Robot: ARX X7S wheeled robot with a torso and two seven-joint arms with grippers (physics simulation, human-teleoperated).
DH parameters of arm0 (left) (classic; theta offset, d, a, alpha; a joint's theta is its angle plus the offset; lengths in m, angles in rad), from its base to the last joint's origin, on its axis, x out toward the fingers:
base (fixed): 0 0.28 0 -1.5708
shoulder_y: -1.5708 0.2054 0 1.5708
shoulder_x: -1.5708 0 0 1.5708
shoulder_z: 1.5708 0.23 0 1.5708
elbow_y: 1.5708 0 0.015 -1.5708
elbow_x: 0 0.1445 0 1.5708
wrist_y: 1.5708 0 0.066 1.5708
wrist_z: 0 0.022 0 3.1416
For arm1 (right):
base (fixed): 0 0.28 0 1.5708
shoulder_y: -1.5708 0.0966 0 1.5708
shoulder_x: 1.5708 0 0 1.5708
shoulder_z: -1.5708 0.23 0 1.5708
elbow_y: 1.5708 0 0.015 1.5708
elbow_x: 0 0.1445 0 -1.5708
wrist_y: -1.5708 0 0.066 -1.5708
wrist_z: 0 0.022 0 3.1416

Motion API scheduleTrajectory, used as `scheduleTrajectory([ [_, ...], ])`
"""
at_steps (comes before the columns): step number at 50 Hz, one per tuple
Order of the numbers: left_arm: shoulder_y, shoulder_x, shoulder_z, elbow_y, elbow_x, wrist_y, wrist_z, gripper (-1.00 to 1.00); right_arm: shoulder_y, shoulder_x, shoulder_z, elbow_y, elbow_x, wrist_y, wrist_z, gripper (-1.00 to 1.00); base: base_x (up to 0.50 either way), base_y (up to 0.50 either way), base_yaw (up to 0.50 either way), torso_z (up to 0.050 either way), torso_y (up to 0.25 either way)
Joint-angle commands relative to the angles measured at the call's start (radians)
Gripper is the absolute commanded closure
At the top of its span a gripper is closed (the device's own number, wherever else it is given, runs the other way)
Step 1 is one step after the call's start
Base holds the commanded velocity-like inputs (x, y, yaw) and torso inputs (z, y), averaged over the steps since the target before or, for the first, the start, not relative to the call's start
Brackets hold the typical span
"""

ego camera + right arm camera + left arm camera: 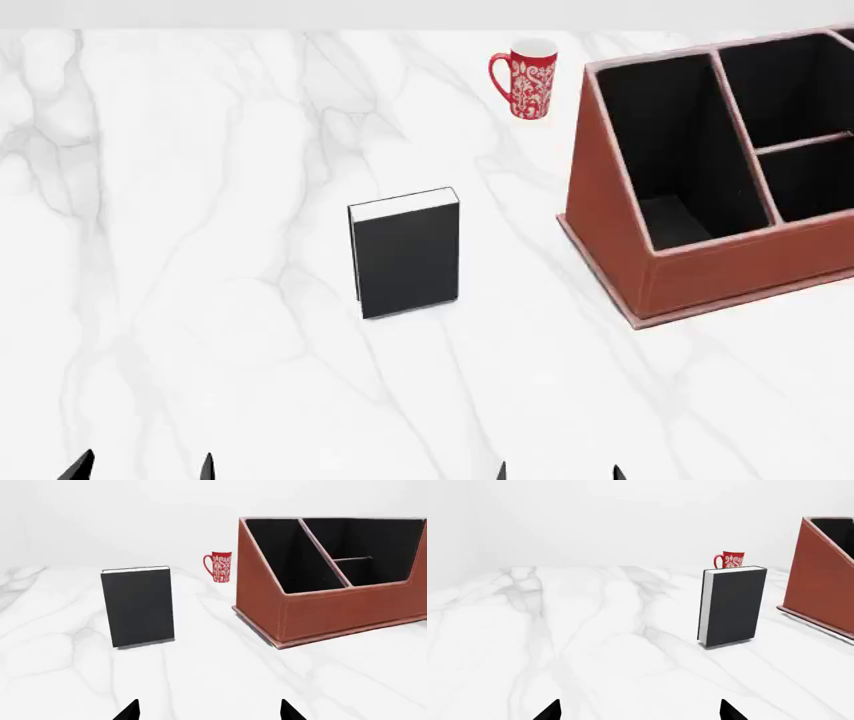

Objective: Pick up the book and place it in the right compartment of the caddy.

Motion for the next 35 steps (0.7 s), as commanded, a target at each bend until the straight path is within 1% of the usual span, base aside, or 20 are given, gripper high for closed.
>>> scheduleTrajectory([
  [1,0.001,-0.016,0.025,-0.001,-0.025,0.006,-0.004,-1.00,0.006,0.014,-0.020,-0.003,0.014,0.032,0.026,-1.00,0.00,0.00,0.00,0.000,0.000],
  [4,0.006,-0.030,0.036,0.008,-0.053,0.012,-0.004,-1.00,0.011,0.030,-0.038,-0.001,0.019,0.047,0.036,-1.00,0.00,0.00,0.00,0.000,0.000],
  [5,0.008,-0.031,0.033,0.015,-0.090,0.019,0.013,-1.00,0.009,0.034,-0.045,-0.005,0.022,0.050,0.034,-1.00,0.00,0.00,0.00,0.000,0.000],
  [9,0.002,-0.042,0.048,0.004,-0.085,0.017,-0.006,-1.00,0.004,0.043,-0.066,-0.004,0.006,0.026,0.057,-1.00,0.00,0.00,0.00,0.000,0.000],
  [13,0.000,-0.051,0.056,-0.008,-0.088,0.025,-0.017,-1.00,0.001,0.056,-0.077,-0.043,0.033,0.077,0.042,-1.00,0.00,0.00,0.00,0.000,0.000],
  [35,-0.004,-0.082,0.104,-0.002,-0.105,0.016,-0.050,-1.00,0.000,0.090,-0.125,-0.063,0.042,0.101,0.071,-1.00,0.00,-0.50,0.00,0.000,0.000],
])
